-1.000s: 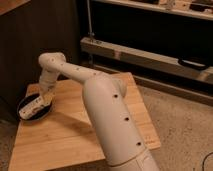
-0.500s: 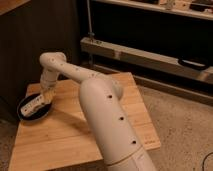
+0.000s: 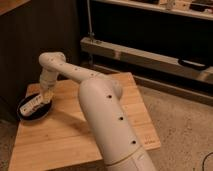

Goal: Place the bottle in the ceramic bowl

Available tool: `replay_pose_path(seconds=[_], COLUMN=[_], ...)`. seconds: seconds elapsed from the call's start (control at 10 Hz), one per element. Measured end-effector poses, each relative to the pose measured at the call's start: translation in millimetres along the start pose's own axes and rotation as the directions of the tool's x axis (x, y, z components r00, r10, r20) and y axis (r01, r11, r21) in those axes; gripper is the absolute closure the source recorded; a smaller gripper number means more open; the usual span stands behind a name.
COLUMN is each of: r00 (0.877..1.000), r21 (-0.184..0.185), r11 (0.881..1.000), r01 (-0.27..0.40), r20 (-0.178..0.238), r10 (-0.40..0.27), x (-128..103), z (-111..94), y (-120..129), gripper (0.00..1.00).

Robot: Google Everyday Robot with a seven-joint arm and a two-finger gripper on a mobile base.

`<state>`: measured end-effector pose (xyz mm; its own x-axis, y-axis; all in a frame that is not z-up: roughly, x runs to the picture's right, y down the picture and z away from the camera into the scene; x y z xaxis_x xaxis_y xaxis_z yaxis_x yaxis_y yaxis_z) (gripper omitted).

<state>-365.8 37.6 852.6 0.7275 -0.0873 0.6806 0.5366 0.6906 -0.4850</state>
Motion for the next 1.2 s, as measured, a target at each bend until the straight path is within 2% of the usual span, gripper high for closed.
replay_pose_path(seconds=[0.6, 0.7, 0.8, 0.9, 1.1, 1.2], r00=[1.0, 1.0, 1.0, 1.0, 1.0, 1.0], r21=[0.001, 0.0, 0.001, 0.0, 0.0, 0.0], r11=[1.0, 1.0, 1.0, 1.0, 1.0, 1.0], r01=[-0.001, -0.001, -0.001, -0.001, -0.001, -0.001], r20=[0.0, 0.0, 0.0, 0.001, 0.001, 0.001], r10=[0.001, 0.001, 0.001, 0.001, 0.001, 0.001], x=[0.7, 0.6, 0.7, 0.4, 0.4, 0.4], z=[-0.4, -0.4, -0.5, -0.4, -0.4, -0.4], y=[0.1, 0.1, 0.1, 0.1, 0.1, 0.1], gripper=[0.59, 0.65, 0.65, 0.59, 0.39, 0.32])
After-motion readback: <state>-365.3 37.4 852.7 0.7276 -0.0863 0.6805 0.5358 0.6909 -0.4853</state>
